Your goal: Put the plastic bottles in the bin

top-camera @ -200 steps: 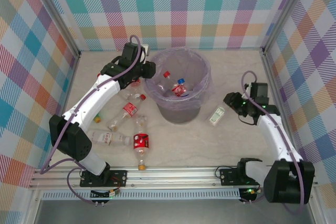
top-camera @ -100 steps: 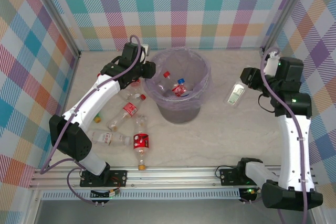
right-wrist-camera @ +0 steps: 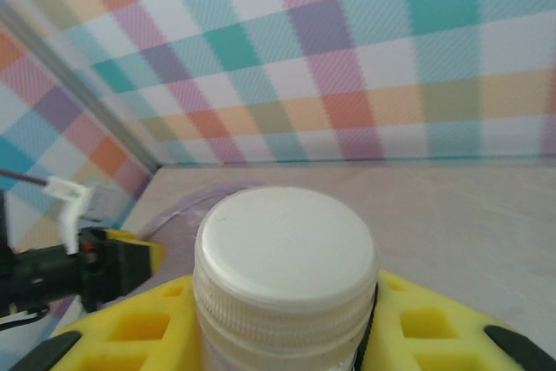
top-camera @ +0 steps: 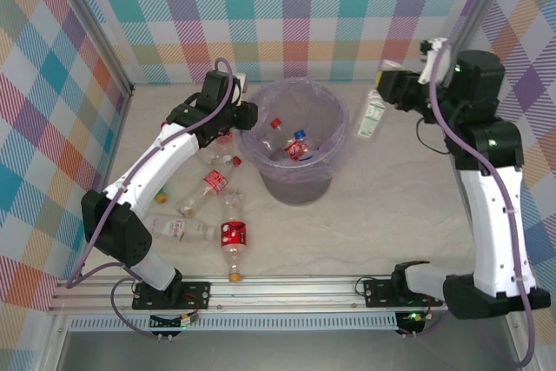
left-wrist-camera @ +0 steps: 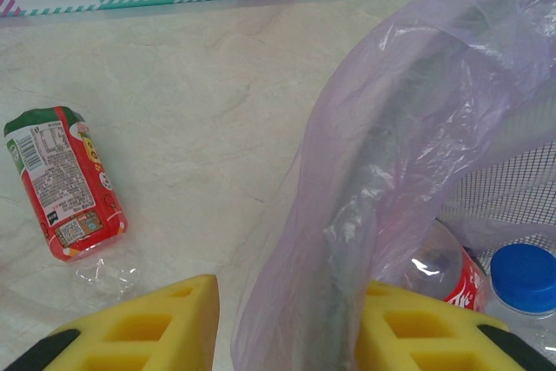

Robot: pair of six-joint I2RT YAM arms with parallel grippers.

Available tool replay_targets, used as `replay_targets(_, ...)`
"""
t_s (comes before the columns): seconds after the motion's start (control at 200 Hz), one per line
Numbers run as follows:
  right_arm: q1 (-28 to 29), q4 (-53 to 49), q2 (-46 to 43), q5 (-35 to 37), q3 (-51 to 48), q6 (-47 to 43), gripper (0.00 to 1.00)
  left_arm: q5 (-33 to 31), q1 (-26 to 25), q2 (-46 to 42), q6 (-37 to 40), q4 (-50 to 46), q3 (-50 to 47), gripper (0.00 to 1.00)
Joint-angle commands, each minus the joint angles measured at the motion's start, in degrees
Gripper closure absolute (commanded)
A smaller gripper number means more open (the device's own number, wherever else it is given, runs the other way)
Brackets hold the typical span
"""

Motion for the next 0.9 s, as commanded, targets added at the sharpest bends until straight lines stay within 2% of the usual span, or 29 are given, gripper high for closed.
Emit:
replay_targets(0.0, 4.99, 3.80, 3.57, 0.24, 3.58, 0.37, 0.63, -0.28, -0.13, 2.60, 1.95, -6.10, -1.59, 0.61)
replay_targets(0.155, 13.94, 3.23, 11.13, 2.65, 7.17, -2.74, 0.63, -0.35, -0.13, 2.87, 2.01, -6.14, -1.61, 0.61)
replay_targets(0.32, 19.59, 1.69, 17.94, 3.62, 8.32, -5.78, 0.63, -0.41, -0.12, 3.04, 2.11, -6.15, -1.63, 0.61)
replay_targets(0.595, 24.47, 2.83, 24.83, 1.68, 3.04, -7.06, 0.63, -0.53, -0.13, 3.07, 1.99, -6.27, -1.60, 0.61)
replay_targets(0.895, 24.63, 7.07, 27.31, 0.86, -5.88, -4.16, 0.61, -0.82, -0.10, 2.63, 2.08, -6.26, -1.66, 0.61)
